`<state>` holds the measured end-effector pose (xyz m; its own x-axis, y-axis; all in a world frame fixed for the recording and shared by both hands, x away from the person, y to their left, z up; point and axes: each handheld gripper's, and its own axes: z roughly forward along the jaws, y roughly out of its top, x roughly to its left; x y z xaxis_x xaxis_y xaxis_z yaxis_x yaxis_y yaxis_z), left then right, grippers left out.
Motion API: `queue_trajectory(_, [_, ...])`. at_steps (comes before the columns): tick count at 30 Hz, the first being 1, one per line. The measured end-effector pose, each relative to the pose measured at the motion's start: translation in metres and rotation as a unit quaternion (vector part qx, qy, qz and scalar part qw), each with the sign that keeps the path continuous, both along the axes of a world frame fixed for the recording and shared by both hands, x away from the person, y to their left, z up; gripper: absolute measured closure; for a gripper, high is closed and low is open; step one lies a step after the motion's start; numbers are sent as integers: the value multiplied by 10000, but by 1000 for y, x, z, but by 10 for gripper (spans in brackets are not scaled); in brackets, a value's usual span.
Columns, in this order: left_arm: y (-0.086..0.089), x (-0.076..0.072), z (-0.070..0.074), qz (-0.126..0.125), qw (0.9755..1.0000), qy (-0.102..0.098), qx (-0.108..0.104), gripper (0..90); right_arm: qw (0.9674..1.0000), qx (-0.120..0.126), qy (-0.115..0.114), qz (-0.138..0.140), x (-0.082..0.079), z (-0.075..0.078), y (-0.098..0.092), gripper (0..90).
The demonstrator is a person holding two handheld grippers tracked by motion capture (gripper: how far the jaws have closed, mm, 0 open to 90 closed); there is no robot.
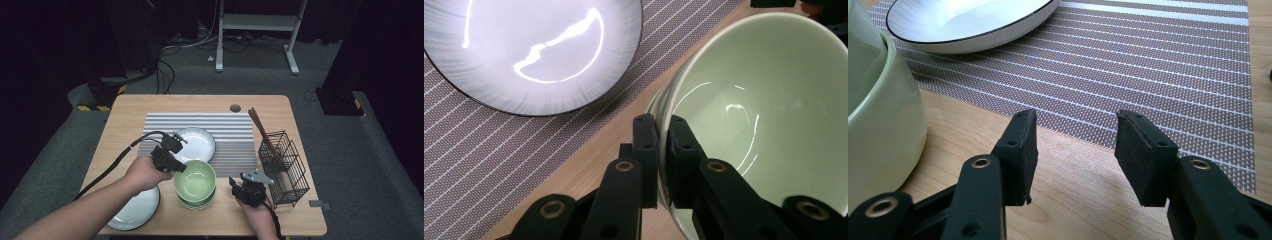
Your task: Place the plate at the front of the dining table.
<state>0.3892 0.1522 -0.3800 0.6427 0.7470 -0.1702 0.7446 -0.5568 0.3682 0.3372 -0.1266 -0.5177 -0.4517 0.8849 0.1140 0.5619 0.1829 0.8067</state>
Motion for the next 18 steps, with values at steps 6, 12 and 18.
queue_trajectory(6, [4, 0, 6, 64, 9996, 19, -263, 848, 10000, -1, 16, -4, 0, 0, 0, 510])
queue_trajectory(12, [7, 2, 11, 134, 9991, -26, -394, 847, 10000, 1, 0, -17, 0, 0, 0, 511])
queue_trajectory(18, [10, 4, 16, 187, 9985, -101, -502, 847, 10000, 3, -9, -28, 0, 0, 0, 512])
